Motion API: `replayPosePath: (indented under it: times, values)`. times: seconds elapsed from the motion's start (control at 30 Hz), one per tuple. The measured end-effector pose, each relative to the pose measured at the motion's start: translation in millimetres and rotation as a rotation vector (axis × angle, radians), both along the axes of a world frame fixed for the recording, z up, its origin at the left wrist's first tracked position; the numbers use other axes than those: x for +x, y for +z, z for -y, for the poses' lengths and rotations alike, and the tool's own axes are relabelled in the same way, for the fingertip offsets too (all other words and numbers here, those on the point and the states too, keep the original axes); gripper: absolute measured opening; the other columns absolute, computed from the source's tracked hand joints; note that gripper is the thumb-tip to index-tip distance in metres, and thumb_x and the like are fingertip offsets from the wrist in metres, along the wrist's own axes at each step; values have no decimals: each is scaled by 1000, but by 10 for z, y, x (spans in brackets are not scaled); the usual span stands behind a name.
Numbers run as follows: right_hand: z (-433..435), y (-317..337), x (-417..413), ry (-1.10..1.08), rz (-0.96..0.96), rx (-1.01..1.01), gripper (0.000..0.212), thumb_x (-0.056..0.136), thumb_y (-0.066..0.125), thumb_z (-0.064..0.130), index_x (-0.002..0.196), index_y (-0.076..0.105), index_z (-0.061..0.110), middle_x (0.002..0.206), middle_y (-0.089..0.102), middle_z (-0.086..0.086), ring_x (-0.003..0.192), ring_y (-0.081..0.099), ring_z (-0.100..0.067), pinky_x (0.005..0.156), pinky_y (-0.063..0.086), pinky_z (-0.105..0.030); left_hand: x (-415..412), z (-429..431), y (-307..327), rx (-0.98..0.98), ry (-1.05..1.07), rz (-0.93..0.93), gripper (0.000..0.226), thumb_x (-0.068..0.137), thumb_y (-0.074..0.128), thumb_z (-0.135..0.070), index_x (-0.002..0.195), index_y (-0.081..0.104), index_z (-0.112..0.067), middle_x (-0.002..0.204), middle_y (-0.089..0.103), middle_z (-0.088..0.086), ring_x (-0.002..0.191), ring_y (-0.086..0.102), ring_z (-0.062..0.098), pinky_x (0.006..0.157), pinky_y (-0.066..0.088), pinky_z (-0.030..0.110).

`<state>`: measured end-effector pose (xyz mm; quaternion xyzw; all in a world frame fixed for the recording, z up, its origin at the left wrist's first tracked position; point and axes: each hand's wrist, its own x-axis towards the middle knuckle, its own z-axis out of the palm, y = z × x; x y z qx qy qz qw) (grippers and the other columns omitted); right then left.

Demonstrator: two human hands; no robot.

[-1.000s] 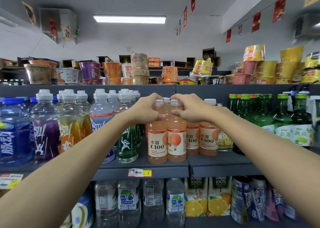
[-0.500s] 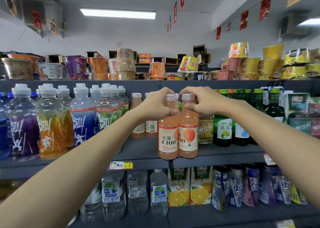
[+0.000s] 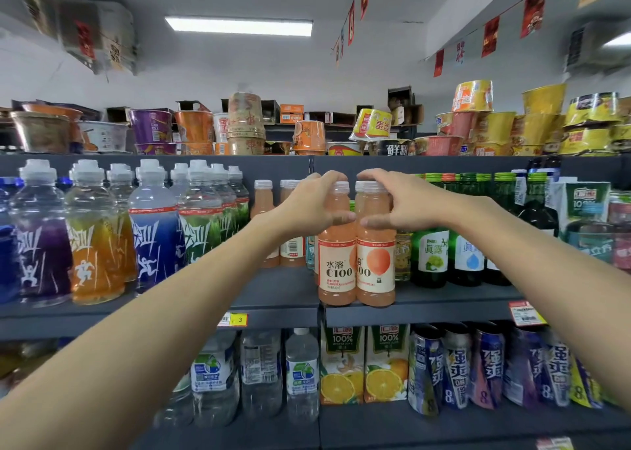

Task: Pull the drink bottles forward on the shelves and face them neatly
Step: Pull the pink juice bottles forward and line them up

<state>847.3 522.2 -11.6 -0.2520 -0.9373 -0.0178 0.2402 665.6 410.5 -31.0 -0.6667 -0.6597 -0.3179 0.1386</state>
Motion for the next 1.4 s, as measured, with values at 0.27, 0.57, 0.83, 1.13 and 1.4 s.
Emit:
replayPosePath:
  times: [0.27, 0.57, 0.83, 1.13, 1.4]
  values:
    - [32, -105, -25, -62, 28, 65, 115, 54, 89, 63, 143, 19, 42, 141, 39, -4, 120, 53, -25, 93, 51, -39, -58, 41, -152, 37, -20, -5, 104, 70, 86, -50, 152, 26, -29, 142, 42, 7, 118, 52, 24, 100, 48, 40]
    - [-9, -126, 68, -79, 16, 46, 119, 56, 90, 62, 147, 16, 41, 145, 35, -6, 124, 52, -28, 95, 49, -39, -2, 5, -171, 56, -16, 11, 103, 68, 88, -47, 150, 29, -28, 139, 44, 7, 119, 53, 26, 101, 49, 43]
    - [85, -210, 96, -154, -16, 335, 129, 51, 71, 87, 153, 16, 31, 150, 32, -6, 132, 43, -28, 102, 44, -42, -28, 71, -218, 79, -30, 9, 117, 64, 86, -57, 155, 20, -28, 145, 34, 7, 112, 55, 27, 100, 49, 39]
    - [391, -145, -173, -55, -82, 475, 90, 85, 46, 76, 154, 24, 23, 156, 31, -8, 142, 31, -27, 113, 31, -47, -208, 310, -96, 203, 76, 31, 57, 101, 44, -53, 147, 39, -19, 142, 43, 8, 116, 56, 20, 98, 44, 35]
    - [633, 74, -976, -51, -21, 505, 61, 98, 46, 41, 151, 34, 15, 150, 39, -14, 138, 36, -31, 112, 30, -47, -781, 369, 277, 136, 283, -84, 47, 101, 49, -13, 147, 43, -9, 147, 43, 13, 133, 45, 29, 105, 39, 36]
